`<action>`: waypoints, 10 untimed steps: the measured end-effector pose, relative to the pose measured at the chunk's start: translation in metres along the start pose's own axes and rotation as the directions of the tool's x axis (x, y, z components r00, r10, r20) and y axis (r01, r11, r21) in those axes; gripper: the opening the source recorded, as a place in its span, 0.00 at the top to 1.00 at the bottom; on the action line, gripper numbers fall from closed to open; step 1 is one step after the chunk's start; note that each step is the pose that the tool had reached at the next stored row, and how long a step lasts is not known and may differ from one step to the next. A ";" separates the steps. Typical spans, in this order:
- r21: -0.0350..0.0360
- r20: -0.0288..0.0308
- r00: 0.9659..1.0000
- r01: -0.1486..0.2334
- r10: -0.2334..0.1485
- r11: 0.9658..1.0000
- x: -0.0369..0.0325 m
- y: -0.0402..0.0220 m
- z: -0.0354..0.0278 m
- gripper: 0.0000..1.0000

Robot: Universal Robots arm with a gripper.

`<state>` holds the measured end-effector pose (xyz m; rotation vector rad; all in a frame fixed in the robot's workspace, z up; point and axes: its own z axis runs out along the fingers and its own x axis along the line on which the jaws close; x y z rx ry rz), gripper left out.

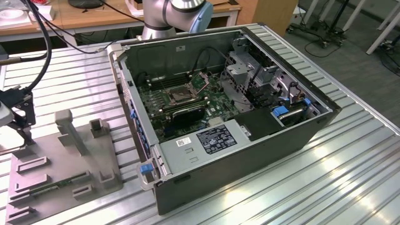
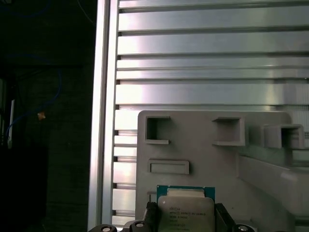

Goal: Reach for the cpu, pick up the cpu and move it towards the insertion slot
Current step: 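Pick up the cpu and move it towards the insertion slot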

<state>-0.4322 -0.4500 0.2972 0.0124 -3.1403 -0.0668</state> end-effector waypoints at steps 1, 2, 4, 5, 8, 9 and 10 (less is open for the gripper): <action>-0.001 0.000 1.000 0.000 0.000 1.000 0.0000 0.0000 -0.0002 0.45; -0.001 0.000 1.000 0.000 0.000 1.000 0.0000 0.0000 -0.0003 0.45; -0.002 0.000 1.000 0.000 0.000 1.000 0.0000 0.0000 -0.0010 0.45; -0.003 0.000 1.000 0.000 0.000 1.000 -0.0001 0.0000 -0.0015 0.45; -0.004 0.000 1.000 0.000 0.000 1.000 -0.0004 0.0000 -0.0021 0.45; -0.004 0.000 1.000 0.000 0.000 1.000 -0.0004 0.0001 -0.0021 0.45; -0.004 0.000 1.000 0.000 0.000 1.000 -0.0004 0.0001 -0.0021 0.45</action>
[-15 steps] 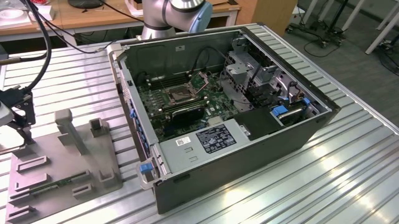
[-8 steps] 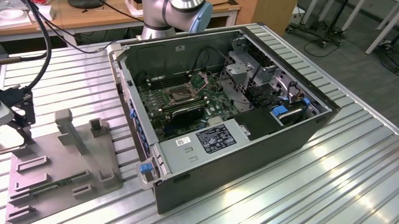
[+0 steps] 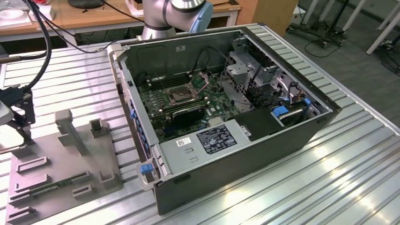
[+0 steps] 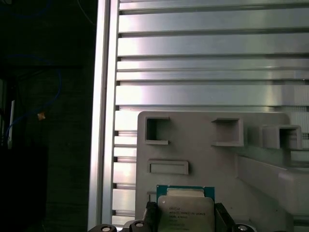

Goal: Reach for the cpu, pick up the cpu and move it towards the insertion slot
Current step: 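Pick up the cpu and move it towards the insertion slot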

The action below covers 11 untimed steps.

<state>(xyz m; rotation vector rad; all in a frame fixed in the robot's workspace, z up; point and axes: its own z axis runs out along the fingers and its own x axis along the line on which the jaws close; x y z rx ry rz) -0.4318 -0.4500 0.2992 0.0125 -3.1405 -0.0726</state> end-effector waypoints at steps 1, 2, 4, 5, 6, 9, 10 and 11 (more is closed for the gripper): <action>0.000 0.000 1.000 0.000 0.000 1.000 0.0000 0.0000 0.0000 0.45; 0.000 0.000 1.000 0.000 0.000 1.000 0.0000 0.0000 -0.0001 0.45; 0.000 0.000 1.000 0.000 0.000 1.000 -0.0001 0.0000 -0.0002 0.45; 0.000 0.000 1.000 0.000 0.000 1.000 -0.0001 0.0000 -0.0001 0.45; 0.000 0.000 1.000 0.000 0.000 1.000 -0.0001 0.0000 -0.0002 0.45; 0.000 0.000 1.000 0.000 0.000 1.000 -0.0002 0.0000 -0.0006 0.45; 0.000 0.000 1.000 0.000 0.000 1.000 -0.0002 0.0000 -0.0007 0.45; 0.000 0.000 1.000 0.000 0.000 1.000 -0.0002 0.0000 -0.0009 0.45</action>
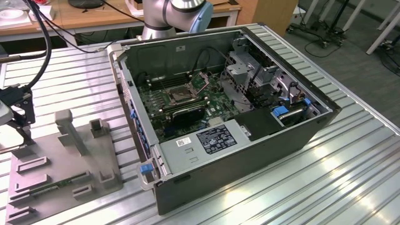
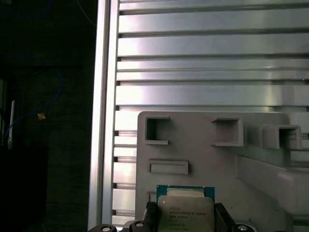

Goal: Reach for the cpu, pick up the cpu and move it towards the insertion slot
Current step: 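Pick up the cpu and move it towards the insertion slot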

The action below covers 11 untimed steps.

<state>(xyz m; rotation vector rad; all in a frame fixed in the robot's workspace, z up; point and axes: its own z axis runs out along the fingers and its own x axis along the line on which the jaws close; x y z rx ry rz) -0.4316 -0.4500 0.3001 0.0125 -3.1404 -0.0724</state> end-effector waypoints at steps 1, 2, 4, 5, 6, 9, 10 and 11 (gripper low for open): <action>0.000 0.000 1.000 0.000 0.000 1.000 0.0000 0.0000 -0.0004 0.45; 0.000 0.000 1.000 0.000 0.000 1.000 0.0000 0.0000 -0.0007 0.45; 0.000 0.000 1.000 0.000 0.000 1.000 0.0000 0.0001 -0.0016 0.45; -0.001 0.000 1.000 0.000 0.000 1.000 0.0000 0.0001 -0.0023 0.45; -0.001 0.000 1.000 0.000 0.000 1.000 0.0000 0.0001 -0.0028 0.45; -0.002 0.000 1.000 0.000 0.000 1.000 0.0000 0.0002 -0.0051 0.45; -0.002 0.000 1.000 0.000 0.000 1.000 0.0000 0.0003 -0.0058 0.45; -0.002 0.000 1.000 0.000 0.000 1.000 0.0000 0.0003 -0.0065 0.45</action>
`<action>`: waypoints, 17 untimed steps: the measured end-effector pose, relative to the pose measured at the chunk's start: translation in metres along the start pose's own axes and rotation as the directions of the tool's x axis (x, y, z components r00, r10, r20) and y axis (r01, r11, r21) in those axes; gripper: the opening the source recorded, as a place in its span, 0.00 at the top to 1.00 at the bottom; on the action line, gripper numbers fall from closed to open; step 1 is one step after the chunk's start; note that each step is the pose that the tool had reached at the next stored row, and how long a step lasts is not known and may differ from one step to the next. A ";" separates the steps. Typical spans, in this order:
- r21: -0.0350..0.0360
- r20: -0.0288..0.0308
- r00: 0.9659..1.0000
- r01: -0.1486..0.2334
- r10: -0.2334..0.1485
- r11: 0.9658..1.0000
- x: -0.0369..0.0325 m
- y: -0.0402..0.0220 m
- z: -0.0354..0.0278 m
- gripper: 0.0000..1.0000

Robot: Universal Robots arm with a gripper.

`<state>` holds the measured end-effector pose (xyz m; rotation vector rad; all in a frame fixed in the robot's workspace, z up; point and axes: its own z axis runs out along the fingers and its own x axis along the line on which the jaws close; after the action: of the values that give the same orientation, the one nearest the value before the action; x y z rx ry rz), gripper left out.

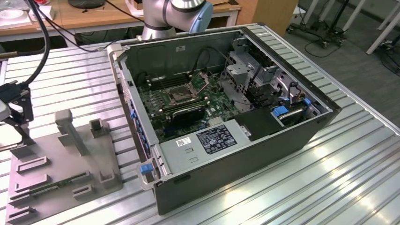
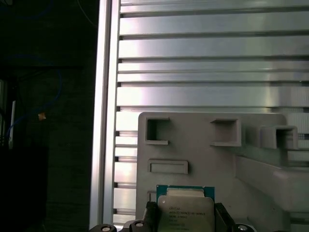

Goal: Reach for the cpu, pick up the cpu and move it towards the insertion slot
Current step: 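Pick up the cpu and move it towards the insertion slot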

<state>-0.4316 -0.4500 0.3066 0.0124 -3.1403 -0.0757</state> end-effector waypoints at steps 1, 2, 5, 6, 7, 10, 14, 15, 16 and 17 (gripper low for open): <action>0.000 0.000 1.000 0.000 0.000 1.000 0.0000 0.0000 -0.0006 0.45; 0.000 0.000 1.000 0.000 0.000 1.000 0.0000 0.0001 -0.0014 0.45; 0.000 0.000 1.000 0.000 0.000 1.000 0.0000 0.0002 -0.0035 0.45; 0.000 0.000 1.000 0.000 0.000 1.000 0.0000 0.0002 -0.0043 0.45; 0.000 0.000 1.000 0.000 0.000 1.000 0.0000 0.0002 -0.0049 0.45; 0.000 0.000 1.000 0.000 0.000 1.000 0.0000 0.0003 -0.0054 0.45; 0.000 0.000 1.000 0.000 0.000 1.000 0.0000 0.0003 -0.0056 0.45; 0.000 0.000 1.000 0.000 0.000 1.000 0.0000 0.0003 -0.0055 0.45; 0.000 0.000 1.000 0.000 0.000 1.000 0.0000 0.0003 -0.0056 0.45; 0.000 0.000 1.000 0.000 0.000 1.000 0.0000 0.0003 -0.0056 0.45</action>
<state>-0.4316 -0.4500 0.3122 0.0124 -3.1403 -0.0758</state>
